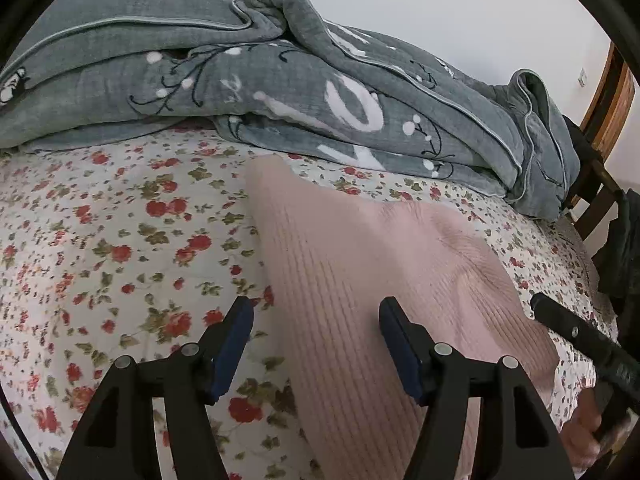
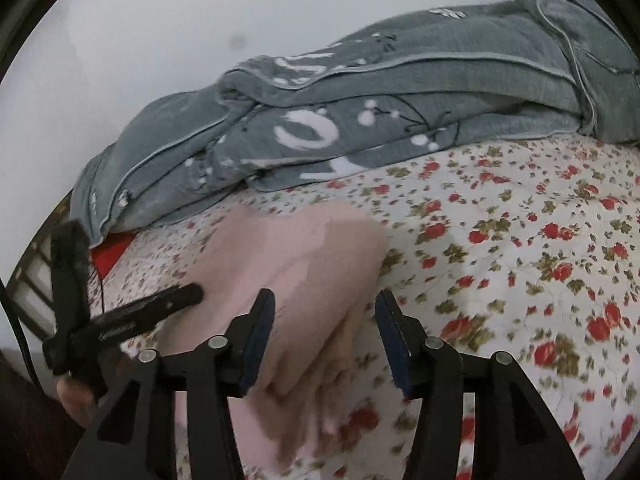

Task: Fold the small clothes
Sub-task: 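Press and tuck the folded sweater with both tools, then open both tools and lift them off the folded sweater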

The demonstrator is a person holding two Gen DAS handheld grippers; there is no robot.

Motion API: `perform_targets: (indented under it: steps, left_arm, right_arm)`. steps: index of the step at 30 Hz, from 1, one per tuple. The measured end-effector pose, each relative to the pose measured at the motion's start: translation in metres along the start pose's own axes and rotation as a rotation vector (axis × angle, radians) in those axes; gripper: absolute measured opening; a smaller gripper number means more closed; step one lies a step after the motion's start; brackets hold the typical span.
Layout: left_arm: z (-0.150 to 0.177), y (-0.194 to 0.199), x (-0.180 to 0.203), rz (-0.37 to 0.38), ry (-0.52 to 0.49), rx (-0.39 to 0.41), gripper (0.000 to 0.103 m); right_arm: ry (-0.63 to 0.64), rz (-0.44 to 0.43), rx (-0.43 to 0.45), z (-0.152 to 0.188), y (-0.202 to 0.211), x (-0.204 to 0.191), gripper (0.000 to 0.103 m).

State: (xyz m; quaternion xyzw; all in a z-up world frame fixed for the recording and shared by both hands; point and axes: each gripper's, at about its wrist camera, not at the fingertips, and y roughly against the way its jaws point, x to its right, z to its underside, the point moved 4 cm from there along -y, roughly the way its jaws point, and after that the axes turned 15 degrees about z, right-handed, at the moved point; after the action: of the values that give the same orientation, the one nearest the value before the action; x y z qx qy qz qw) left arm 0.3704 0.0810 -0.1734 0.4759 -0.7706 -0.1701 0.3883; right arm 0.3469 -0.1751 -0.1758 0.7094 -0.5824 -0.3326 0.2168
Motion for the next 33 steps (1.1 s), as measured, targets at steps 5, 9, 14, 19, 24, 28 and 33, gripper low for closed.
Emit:
perform_targets:
  steps: [5, 9, 14, 19, 24, 28, 33]
  left_arm:
    - [0.002, 0.014, 0.003, -0.037, 0.004, 0.003, 0.064]
    - [0.004, 0.031, 0.005, -0.033, -0.011, 0.022, 0.064]
    - [-0.003, 0.029, 0.006, 0.000, -0.008, 0.022, 0.064]
    - [-0.020, 0.016, 0.012, 0.044, -0.030, 0.019, 0.064]
    - [-0.044, 0.000, 0.019, 0.081, -0.076, 0.021, 0.064]
    - [-0.063, -0.032, 0.020, 0.081, -0.126, -0.012, 0.064]
    - [-0.057, -0.067, 0.005, 0.045, -0.134, -0.069, 0.063]
  right_arm:
    - [0.127, 0.063, 0.023, 0.014, -0.012, -0.028, 0.010]
    - [0.076, 0.002, 0.113, 0.006, 0.016, -0.019, 0.007]
    - [0.063, 0.098, 0.072, 0.020, -0.002, 0.003, 0.007]
    - [0.165, 0.166, 0.022, 0.025, -0.016, -0.005, 0.013]
    - [0.223, 0.115, 0.119, -0.007, 0.009, -0.025, 0.024]
    - [0.248, 0.096, 0.135, -0.034, -0.010, -0.042, 0.024]
    - [0.265, 0.160, -0.014, -0.024, -0.073, -0.034, 0.024]
